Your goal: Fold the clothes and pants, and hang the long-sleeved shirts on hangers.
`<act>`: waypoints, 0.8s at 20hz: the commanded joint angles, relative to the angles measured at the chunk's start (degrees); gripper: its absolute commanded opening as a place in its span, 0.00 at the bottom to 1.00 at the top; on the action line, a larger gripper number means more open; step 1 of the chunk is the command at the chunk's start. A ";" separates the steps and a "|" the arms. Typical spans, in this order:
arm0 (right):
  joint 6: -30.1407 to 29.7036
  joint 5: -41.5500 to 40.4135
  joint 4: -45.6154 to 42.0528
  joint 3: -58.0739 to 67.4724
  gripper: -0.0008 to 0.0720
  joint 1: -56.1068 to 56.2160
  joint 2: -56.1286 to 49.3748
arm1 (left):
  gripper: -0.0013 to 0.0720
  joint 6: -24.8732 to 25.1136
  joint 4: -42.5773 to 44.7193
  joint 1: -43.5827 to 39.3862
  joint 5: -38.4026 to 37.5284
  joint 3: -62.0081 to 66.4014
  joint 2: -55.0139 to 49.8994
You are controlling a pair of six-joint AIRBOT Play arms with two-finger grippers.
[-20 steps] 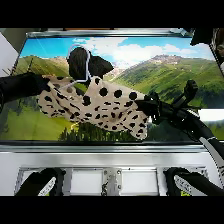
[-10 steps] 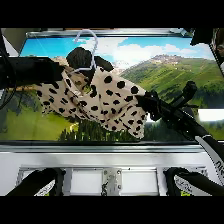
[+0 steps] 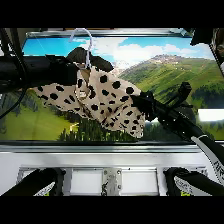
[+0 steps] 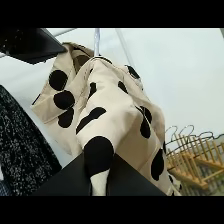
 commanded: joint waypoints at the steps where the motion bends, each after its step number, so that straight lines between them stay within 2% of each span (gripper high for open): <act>1: -0.15 -0.24 0.15 -0.02 0.03 0.61 -0.04 | 0.03 -0.07 -0.28 -0.31 0.44 0.07 -0.02; 4: -0.15 -0.20 0.17 -0.02 0.03 0.61 -0.04 | 0.04 -0.07 -0.37 -0.31 0.35 0.09 0.07; 5: -0.15 -0.17 0.17 -0.02 0.03 0.61 -0.04 | 0.31 -0.07 -0.37 -0.31 0.42 0.09 0.24; 6: -0.15 -0.15 0.20 -0.02 0.03 0.61 -0.04 | 0.70 -0.09 -0.37 -0.31 0.52 0.09 0.52; 7: -0.15 -0.09 0.20 -0.02 0.03 0.61 -0.04 | 0.77 -0.09 -0.35 -0.31 0.59 0.09 0.98; 11: 0.07 0.02 0.39 -0.02 0.03 0.61 -0.04 | 0.77 -0.11 -0.11 -0.31 1.29 0.09 3.91; 15: 0.00 1.42 5.27 -0.02 0.03 0.61 0.02 | 0.76 -0.13 0.37 -0.11 3.82 0.07 7.32; 16: 0.02 1.70 6.49 -0.02 0.03 0.61 0.07 | 0.59 -0.13 0.39 -0.02 3.78 0.07 8.00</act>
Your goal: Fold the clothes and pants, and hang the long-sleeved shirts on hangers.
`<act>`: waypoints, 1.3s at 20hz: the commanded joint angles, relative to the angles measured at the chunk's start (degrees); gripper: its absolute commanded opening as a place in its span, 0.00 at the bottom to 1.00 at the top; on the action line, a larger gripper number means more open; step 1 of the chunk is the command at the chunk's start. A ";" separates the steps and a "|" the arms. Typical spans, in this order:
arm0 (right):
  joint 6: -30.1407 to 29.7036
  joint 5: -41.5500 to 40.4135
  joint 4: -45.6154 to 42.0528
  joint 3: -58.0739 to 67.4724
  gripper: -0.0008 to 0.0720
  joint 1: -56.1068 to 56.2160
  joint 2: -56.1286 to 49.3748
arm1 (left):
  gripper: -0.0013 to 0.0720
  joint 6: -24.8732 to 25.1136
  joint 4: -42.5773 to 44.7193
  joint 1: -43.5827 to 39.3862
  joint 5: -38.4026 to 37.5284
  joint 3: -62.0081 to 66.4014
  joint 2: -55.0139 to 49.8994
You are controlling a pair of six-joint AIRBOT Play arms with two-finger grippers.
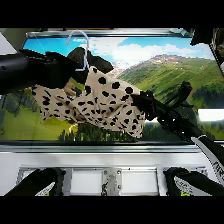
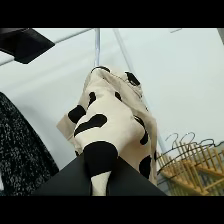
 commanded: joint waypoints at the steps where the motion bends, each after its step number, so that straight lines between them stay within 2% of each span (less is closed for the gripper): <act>1: 0.04 1.11 4.11 0.04 0.03 0.02 0.11 | 0.38 0.00 0.42 0.74 1.07 0.02 2.56; 3: 0.04 1.11 4.24 0.52 0.03 -0.11 0.31 | 0.11 0.00 0.42 2.89 0.42 0.02 3.48; 4: 0.04 1.05 4.42 1.01 0.03 -0.55 0.74 | 0.03 0.00 0.37 4.31 0.33 0.02 3.93; 9: 0.11 -5.77 3.74 4.57 0.03 -9.11 7.43 | 0.03 0.00 0.31 11.76 -0.37 -0.37 6.19; 16: 2.62 -16.94 2.91 5.09 0.03 -30.49 21.62 | 0.03 0.00 0.09 14.97 4.92 -15.37 10.91; 21: 3.34 -30.97 2.89 5.31 0.03 -46.58 31.08 | 0.03 0.00 -0.26 14.95 9.55 -21.70 9.77; 24: 3.30 -40.74 2.36 6.69 0.03 -54.51 34.75 | 0.03 0.15 -0.26 14.82 9.44 -19.82 6.03; 26: 3.32 -45.42 -1.51 9.35 0.03 -59.17 35.45 | 0.03 0.96 -0.24 14.45 9.42 -17.53 3.21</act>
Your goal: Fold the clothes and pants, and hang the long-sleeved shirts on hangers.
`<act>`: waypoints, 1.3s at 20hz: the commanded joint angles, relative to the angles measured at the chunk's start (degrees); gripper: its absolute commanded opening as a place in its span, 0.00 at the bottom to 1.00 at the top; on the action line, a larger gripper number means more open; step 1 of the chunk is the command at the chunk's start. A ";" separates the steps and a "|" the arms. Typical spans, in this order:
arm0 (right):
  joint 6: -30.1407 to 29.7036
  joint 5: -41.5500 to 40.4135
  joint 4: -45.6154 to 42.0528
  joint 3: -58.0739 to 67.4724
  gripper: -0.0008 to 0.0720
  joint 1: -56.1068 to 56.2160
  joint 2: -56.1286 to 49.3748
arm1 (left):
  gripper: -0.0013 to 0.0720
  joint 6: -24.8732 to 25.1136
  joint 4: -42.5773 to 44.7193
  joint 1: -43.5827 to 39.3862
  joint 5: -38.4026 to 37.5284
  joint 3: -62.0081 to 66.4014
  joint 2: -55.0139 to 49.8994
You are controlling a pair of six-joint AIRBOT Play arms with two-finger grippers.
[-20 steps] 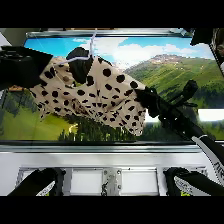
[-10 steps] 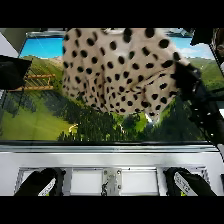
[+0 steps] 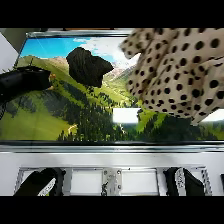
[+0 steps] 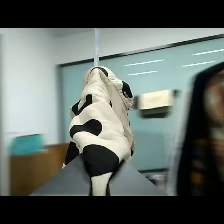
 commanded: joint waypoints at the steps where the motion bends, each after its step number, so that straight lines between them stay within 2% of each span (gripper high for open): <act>1: 0.26 -12.15 -4.94 4.17 0.03 -8.90 2.38 | 0.03 1.77 0.02 -0.90 0.61 2.73 -4.59; 5: -0.39 -26.36 -7.67 11.96 0.03 -14.23 1.64 | 0.03 4.98 0.07 -3.45 0.72 6.40 -9.99; 9: -1.73 -31.89 -8.00 19.67 0.03 -18.51 -1.31 | 0.03 5.16 0.11 -3.80 0.79 7.26 -13.11; 14: -1.73 -43.52 -12.66 27.63 0.03 -19.54 -4.61 | 0.03 5.20 0.09 -1.68 0.81 7.26 -13.70; 20: -1.68 -44.30 -16.65 34.91 0.03 -19.54 -7.58 | 0.03 5.20 0.07 0.22 0.81 7.26 -13.60; 26: -1.68 -44.30 -16.68 35.65 0.03 -19.54 -7.72 | 0.03 5.18 0.09 0.22 0.81 7.23 -13.60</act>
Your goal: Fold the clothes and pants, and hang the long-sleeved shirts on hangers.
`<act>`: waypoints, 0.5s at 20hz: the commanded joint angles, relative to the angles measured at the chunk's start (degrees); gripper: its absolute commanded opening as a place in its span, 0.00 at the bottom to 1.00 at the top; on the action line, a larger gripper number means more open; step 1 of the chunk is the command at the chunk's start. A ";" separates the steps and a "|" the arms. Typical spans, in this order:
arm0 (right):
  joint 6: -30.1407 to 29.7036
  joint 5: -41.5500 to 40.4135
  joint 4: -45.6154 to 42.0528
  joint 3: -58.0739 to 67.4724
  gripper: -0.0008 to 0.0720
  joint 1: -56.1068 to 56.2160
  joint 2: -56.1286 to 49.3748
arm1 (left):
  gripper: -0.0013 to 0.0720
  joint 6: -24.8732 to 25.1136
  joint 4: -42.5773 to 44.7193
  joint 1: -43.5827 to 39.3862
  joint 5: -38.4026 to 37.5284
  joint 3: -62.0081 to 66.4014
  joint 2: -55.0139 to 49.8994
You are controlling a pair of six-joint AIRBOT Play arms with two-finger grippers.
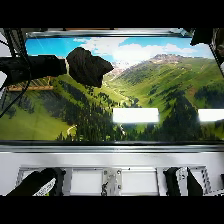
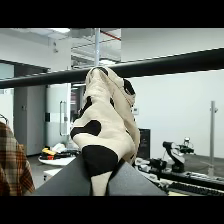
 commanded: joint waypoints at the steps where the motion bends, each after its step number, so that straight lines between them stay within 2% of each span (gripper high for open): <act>1: 0.00 -0.37 -0.46 0.57 0.03 -0.02 -0.09 | 0.03 0.00 0.04 0.09 0.02 0.04 -0.04; 10: 0.00 -1.86 -0.48 0.63 0.03 -0.02 0.09 | 0.03 0.00 0.04 0.09 0.00 -0.07 -0.07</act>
